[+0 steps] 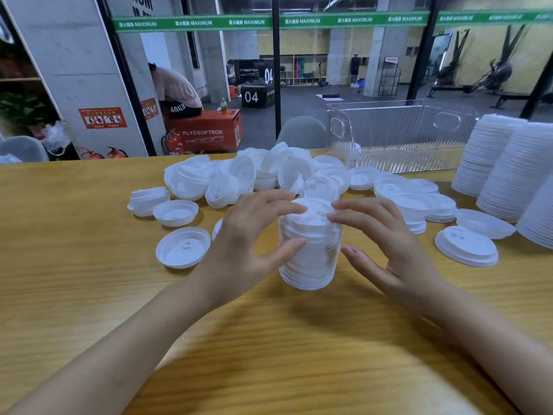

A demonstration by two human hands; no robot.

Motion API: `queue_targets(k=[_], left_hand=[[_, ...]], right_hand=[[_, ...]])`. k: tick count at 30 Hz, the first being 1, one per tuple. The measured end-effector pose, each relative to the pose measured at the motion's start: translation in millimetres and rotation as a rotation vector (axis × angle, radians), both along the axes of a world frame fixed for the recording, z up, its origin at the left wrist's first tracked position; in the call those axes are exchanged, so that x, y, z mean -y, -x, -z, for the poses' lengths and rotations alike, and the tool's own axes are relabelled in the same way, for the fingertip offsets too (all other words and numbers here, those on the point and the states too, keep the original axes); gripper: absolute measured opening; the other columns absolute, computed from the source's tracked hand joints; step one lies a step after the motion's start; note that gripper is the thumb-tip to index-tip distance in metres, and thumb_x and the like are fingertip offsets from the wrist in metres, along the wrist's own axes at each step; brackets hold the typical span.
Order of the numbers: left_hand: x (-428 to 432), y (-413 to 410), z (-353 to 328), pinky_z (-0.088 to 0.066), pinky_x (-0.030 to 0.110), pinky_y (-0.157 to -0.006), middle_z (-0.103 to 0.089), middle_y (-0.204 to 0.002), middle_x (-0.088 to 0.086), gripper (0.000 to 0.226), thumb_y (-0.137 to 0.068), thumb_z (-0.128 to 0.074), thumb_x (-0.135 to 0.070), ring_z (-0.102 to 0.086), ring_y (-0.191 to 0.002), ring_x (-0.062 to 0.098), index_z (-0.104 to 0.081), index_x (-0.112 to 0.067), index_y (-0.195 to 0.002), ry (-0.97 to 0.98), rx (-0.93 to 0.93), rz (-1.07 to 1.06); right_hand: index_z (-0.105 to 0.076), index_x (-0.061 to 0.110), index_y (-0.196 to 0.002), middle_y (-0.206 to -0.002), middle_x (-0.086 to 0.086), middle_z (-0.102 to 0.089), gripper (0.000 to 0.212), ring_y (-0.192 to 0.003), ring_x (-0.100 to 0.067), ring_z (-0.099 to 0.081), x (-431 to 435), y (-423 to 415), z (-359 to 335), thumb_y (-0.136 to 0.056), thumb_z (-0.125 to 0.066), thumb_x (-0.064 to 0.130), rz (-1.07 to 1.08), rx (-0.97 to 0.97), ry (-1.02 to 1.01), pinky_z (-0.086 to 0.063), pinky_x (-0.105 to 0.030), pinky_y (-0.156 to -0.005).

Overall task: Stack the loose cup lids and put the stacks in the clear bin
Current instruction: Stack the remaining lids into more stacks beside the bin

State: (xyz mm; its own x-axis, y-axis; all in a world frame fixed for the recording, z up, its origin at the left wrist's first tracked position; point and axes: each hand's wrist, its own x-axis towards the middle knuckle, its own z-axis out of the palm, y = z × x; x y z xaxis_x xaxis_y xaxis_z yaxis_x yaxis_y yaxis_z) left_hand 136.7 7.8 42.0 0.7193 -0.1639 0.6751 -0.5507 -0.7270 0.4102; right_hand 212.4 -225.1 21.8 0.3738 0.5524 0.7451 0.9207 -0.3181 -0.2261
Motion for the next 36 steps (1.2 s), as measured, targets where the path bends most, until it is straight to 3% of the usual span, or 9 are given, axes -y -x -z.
queue_targets(k=[5,10,13,15,17,20,31,34,36], left_hand=[[-7,-4,7,-0.042,0.053,-0.096,-0.059,-0.127,-0.01,0.031,-0.089,-0.063,-0.039,-0.052,-0.12,0.016,-0.062,-0.03,-0.119,-0.098,0.097,-0.003],[-17,-6,4,-0.041,0.039,-0.103,-0.059,-0.127,-0.009,0.035,-0.088,-0.062,-0.04,-0.051,-0.121,0.011,-0.062,-0.026,-0.121,-0.039,0.106,-0.011],[-41,-13,4,-0.036,0.023,-0.103,-0.056,-0.126,-0.015,0.049,-0.082,-0.056,-0.055,-0.046,-0.119,0.0,-0.059,-0.03,-0.124,0.019,-0.035,-0.187],[-61,-19,13,-0.037,0.033,-0.103,-0.052,-0.13,-0.014,0.063,-0.077,-0.055,-0.064,-0.045,-0.121,0.011,-0.055,-0.03,-0.13,-0.008,-0.222,-0.339],[-74,-23,23,-0.04,0.042,-0.101,-0.05,-0.134,-0.006,0.067,-0.079,-0.066,-0.057,-0.047,-0.119,0.025,-0.048,-0.029,-0.137,-0.045,-0.403,-0.434],[-79,-27,31,-0.036,0.045,-0.105,-0.05,-0.135,0.0,0.069,-0.082,-0.069,-0.051,-0.044,-0.124,0.025,-0.042,-0.029,-0.142,-0.123,-0.483,-0.497],[-71,-29,33,-0.026,0.037,-0.103,-0.053,-0.134,-0.011,0.045,-0.09,-0.059,-0.052,-0.041,-0.125,0.016,-0.053,-0.032,-0.129,-0.218,-0.394,-0.559],[-64,-27,24,-0.024,0.037,-0.102,-0.054,-0.133,-0.011,0.047,-0.087,-0.059,-0.057,-0.04,-0.125,0.018,-0.057,-0.031,-0.125,-0.125,-0.32,-0.571],[-58,-23,15,-0.03,0.039,-0.105,-0.058,-0.127,-0.011,0.061,-0.074,-0.053,-0.071,-0.044,-0.123,0.02,-0.06,-0.031,-0.121,0.03,-0.276,-0.531]], right_hand=[[-0.061,0.018,-0.127,-0.133,0.004,-0.057,0.041,-0.119,-0.023,-0.049,-1,-1,2,-0.101,-0.045,0.045,-0.007,0.0,0.008,-0.038,-0.029,-0.102],[-0.056,0.023,-0.13,-0.135,0.004,-0.055,0.039,-0.122,-0.021,-0.048,0,0,1,-0.101,-0.044,0.046,-0.022,-0.01,-0.004,-0.035,-0.027,-0.104],[-0.052,0.025,-0.133,-0.136,0.008,-0.052,0.039,-0.124,-0.017,-0.048,0,0,1,-0.101,-0.044,0.046,-0.022,-0.011,-0.014,-0.033,-0.022,-0.106],[-0.052,0.025,-0.133,-0.136,0.009,-0.052,0.04,-0.125,-0.016,-0.048,0,0,1,-0.101,-0.044,0.047,-0.025,-0.014,-0.017,-0.032,-0.022,-0.106],[-0.052,0.025,-0.133,-0.135,0.01,-0.051,0.04,-0.125,-0.015,-0.048,-1,0,1,-0.101,-0.044,0.048,-0.026,-0.016,-0.02,-0.032,-0.022,-0.106],[-0.051,0.026,-0.133,-0.135,0.01,-0.051,0.04,-0.125,-0.014,-0.047,-1,0,2,-0.1,-0.044,0.048,-0.027,-0.023,-0.02,-0.033,-0.022,-0.106],[-0.053,0.023,-0.132,-0.134,0.008,-0.053,0.04,-0.125,-0.014,-0.049,-1,0,2,-0.1,-0.046,0.047,-0.033,-0.032,-0.025,-0.035,-0.023,-0.106],[-0.052,0.025,-0.132,-0.134,0.01,-0.052,0.04,-0.126,-0.014,-0.048,-1,0,1,-0.1,-0.045,0.048,-0.034,-0.04,-0.027,-0.035,-0.023,-0.106],[-0.05,0.025,-0.133,-0.135,0.011,-0.052,0.041,-0.126,-0.014,-0.048,-1,0,2,-0.1,-0.044,0.049,-0.034,-0.043,-0.034,-0.035,-0.023,-0.107]])
